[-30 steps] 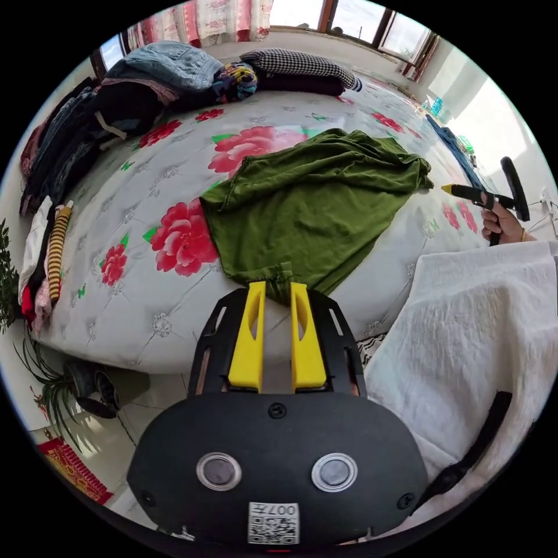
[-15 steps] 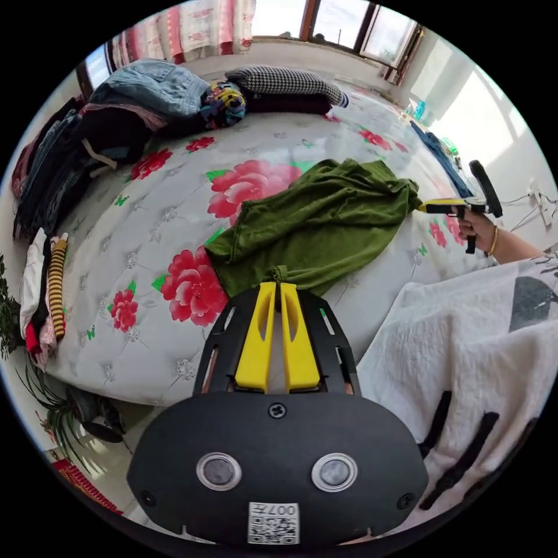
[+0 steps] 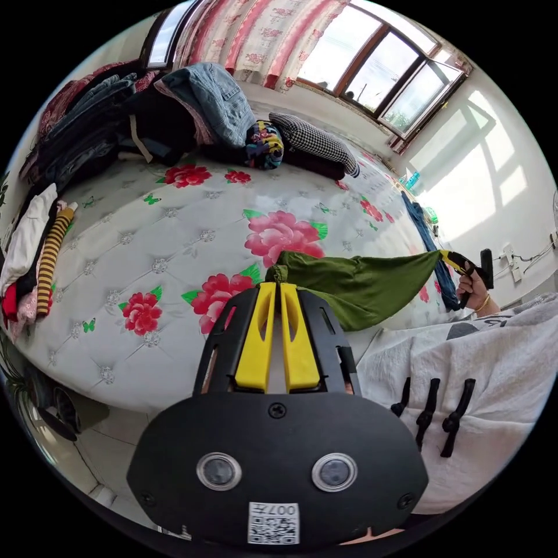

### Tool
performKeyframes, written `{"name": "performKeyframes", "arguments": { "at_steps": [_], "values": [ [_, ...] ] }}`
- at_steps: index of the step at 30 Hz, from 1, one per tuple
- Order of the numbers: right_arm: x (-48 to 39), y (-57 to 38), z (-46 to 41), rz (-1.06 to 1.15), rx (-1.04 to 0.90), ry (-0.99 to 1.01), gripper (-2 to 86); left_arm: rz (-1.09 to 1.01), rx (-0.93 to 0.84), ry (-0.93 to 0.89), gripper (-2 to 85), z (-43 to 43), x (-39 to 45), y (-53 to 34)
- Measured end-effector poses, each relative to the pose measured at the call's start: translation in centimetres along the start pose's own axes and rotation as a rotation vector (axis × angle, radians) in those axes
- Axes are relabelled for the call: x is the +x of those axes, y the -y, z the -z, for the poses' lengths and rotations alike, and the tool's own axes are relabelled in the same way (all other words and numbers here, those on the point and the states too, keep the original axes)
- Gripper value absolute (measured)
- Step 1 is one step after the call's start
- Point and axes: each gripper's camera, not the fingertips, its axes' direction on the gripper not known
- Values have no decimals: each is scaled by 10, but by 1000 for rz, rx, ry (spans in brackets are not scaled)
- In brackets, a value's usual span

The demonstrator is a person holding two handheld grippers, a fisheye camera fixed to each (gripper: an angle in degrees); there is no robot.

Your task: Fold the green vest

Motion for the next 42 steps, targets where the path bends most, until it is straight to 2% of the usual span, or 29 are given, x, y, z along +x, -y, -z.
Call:
{"name": "performKeyframes", "arguments": {
  "at_steps": [2,4,8,11,13,16,22,25,29,32,35,37,39,42],
  "values": [
    [-18,32,-5,64,11,-28,1,-32,11,8,-9,5,9,12],
    [-55,70,-1,178,108,-135,4,-60,40,19,-9,17,18,27],
    [-85,92,-2,237,213,-209,14,-25,56,53,-9,29,22,36],
    [-79,72,-46,221,57,-178,20,30,33,59,-9,28,20,33],
    [-67,34,-95,188,-143,-192,22,80,20,47,-8,28,18,29],
    [-62,-17,-136,176,-322,-239,23,110,9,26,-9,32,16,31],
    [-85,-50,-183,285,-462,-278,28,120,8,-29,-9,40,17,60],
    [-98,-45,-202,354,-461,-354,21,116,19,-60,-9,45,24,75],
    [-103,-36,-207,358,-503,-355,6,115,18,-73,-9,55,32,86],
    [-102,-13,-155,331,-433,-221,1,131,52,-90,-9,81,30,94],
    [-99,18,-48,268,-207,-51,-1,145,168,-126,-9,133,24,100],
    [-93,33,46,214,16,75,-2,146,269,-191,-10,176,22,102],
    [-94,37,107,212,160,169,-3,131,349,-262,-10,204,26,101],
    [-113,37,167,282,280,207,-3,82,430,-366,-10,231,40,105]
  ]
}}
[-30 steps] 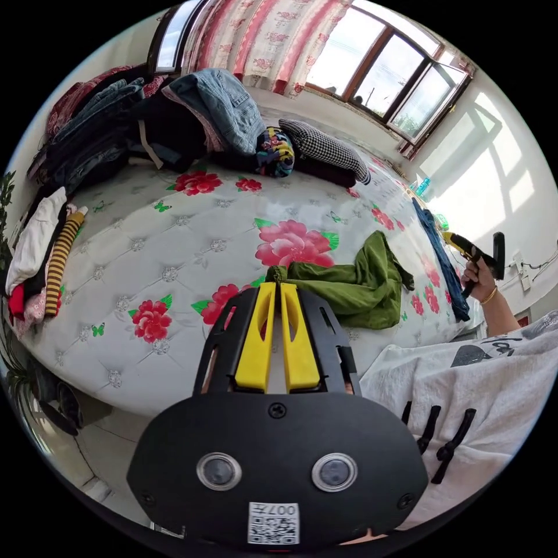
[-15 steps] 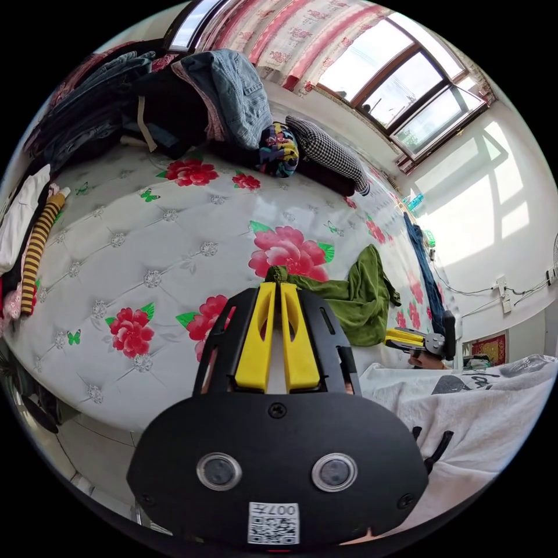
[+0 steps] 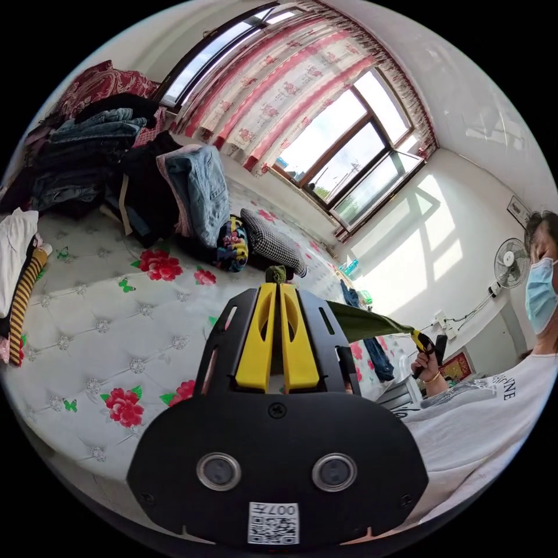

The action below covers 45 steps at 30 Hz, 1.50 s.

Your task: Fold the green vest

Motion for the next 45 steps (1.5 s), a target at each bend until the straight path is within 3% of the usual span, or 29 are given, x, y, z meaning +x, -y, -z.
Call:
{"name": "performKeyframes", "arguments": {
  "at_steps": [8,14,19,31,35,40,45],
  "values": [
    [4,85,-4,7,-39,-131,-3,-49,-34,-33,-10,-51,39,90],
    [-80,174,53,242,206,-108,-3,-265,216,-87,-10,24,150,180],
    [-140,154,105,443,312,-82,-3,-404,390,-157,-10,120,195,146],
    [-151,63,111,408,138,40,-3,-340,324,-215,-10,208,186,31],
    [-144,66,89,368,29,9,-3,-318,264,-142,-10,192,170,35],
    [-74,100,5,187,-109,-74,-3,-167,80,-5,-10,79,105,81],
    [-33,144,-38,81,-85,-113,-3,1,129,-98,-10,28,69,131]
  ]
}}
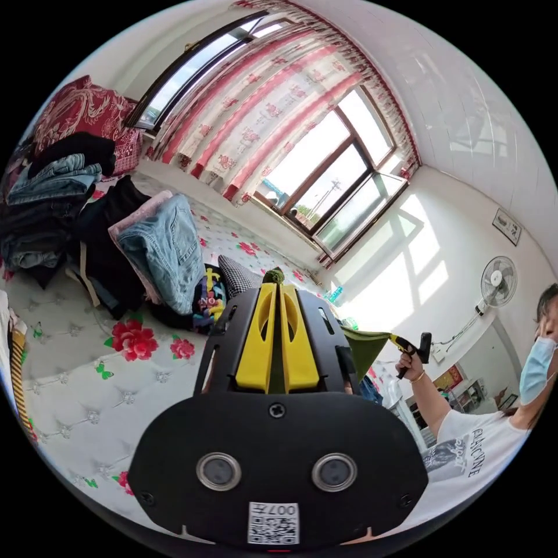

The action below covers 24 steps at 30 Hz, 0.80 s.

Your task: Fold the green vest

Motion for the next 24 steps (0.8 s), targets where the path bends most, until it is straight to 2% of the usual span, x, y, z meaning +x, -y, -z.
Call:
{"name": "performKeyframes", "arguments": {
  "at_steps": [2,6,9,13,17,24],
  "values": [
    [-8,16,13,36,82,29,-3,-11,66,-60,-10,9,11,20],
    [-42,27,64,189,246,105,-3,-234,179,-61,-10,59,67,45],
    [-60,8,86,288,277,133,-3,-329,201,-86,-10,88,88,31],
    [-59,-47,92,293,265,141,-3,-357,156,-82,-10,107,85,-16],
    [-40,-109,75,206,196,89,-3,-305,91,-44,-10,106,55,-74],
    [28,-234,-7,-149,-75,18,-3,11,-175,86,-10,56,-56,-183]
  ]
}}
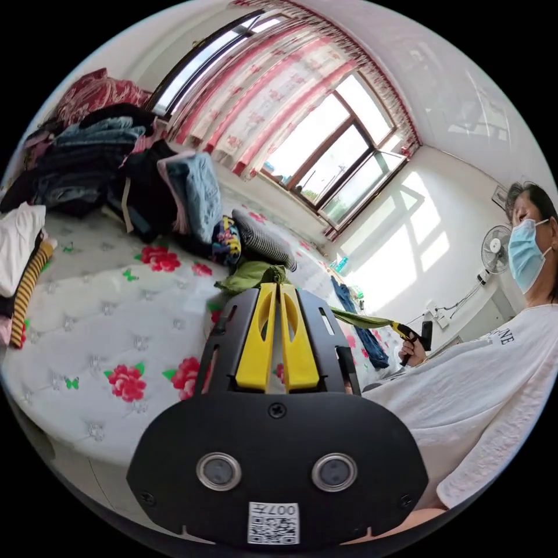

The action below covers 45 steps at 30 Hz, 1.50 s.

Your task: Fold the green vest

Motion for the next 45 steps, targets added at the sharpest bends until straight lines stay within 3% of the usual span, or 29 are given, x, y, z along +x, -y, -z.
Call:
{"name": "performKeyframes", "arguments": {
  "at_steps": [10,19,25,36,42,45],
  "values": [
    [57,-59,-51,-221,-171,-38,-2,161,-206,-10,-10,-68,-69,-14],
    [125,20,-136,-255,-181,-42,5,236,-269,62,-1,-213,-142,74],
    [164,54,-203,-370,-170,-263,35,297,-333,351,60,-291,-181,107],
    [158,-46,-237,-340,-390,-301,64,222,-487,511,72,-263,-174,14],
    [157,-41,-262,-303,-467,-299,52,224,-489,377,84,-267,-173,0],
    [160,-45,-279,-303,-529,-306,37,191,-595,375,88,-295,-169,-16]
  ]
}}
